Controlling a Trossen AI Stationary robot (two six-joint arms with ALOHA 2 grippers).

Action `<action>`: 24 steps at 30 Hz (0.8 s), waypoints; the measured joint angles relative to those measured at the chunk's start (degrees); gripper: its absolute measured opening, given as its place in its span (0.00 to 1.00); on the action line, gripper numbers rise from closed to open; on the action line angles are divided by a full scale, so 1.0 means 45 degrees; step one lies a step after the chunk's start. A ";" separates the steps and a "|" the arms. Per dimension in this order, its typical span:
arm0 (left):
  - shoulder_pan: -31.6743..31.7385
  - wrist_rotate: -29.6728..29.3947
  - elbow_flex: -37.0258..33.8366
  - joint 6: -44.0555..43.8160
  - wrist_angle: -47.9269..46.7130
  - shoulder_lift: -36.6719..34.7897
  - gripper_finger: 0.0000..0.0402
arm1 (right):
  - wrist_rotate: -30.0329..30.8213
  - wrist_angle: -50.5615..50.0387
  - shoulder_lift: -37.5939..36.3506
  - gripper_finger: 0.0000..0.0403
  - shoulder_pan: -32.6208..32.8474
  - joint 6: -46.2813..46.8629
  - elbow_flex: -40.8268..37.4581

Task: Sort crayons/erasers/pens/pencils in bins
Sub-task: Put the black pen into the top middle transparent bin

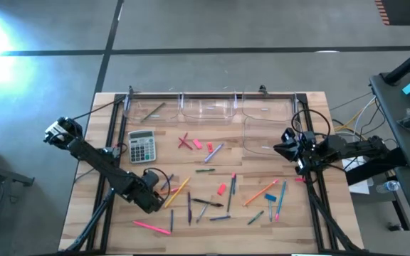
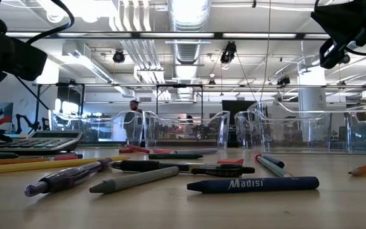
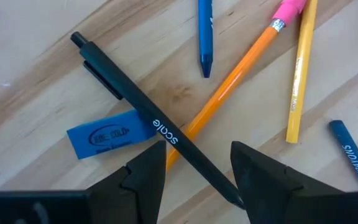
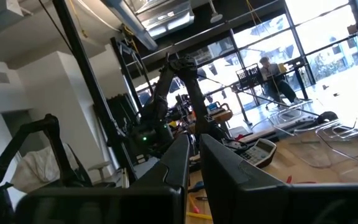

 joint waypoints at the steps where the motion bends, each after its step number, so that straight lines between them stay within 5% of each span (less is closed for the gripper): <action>1: -0.0001 0.0039 -0.0005 -0.0046 0.0071 0.0000 0.41 | 0.0000 0.0000 0.0000 0.08 0.0000 0.0000 0.0000; 24: -0.0019 0.0784 -0.0003 -0.0253 0.0788 0.0806 0.41 | 0.0002 0.0029 0.0055 0.08 0.0000 0.0000 0.0000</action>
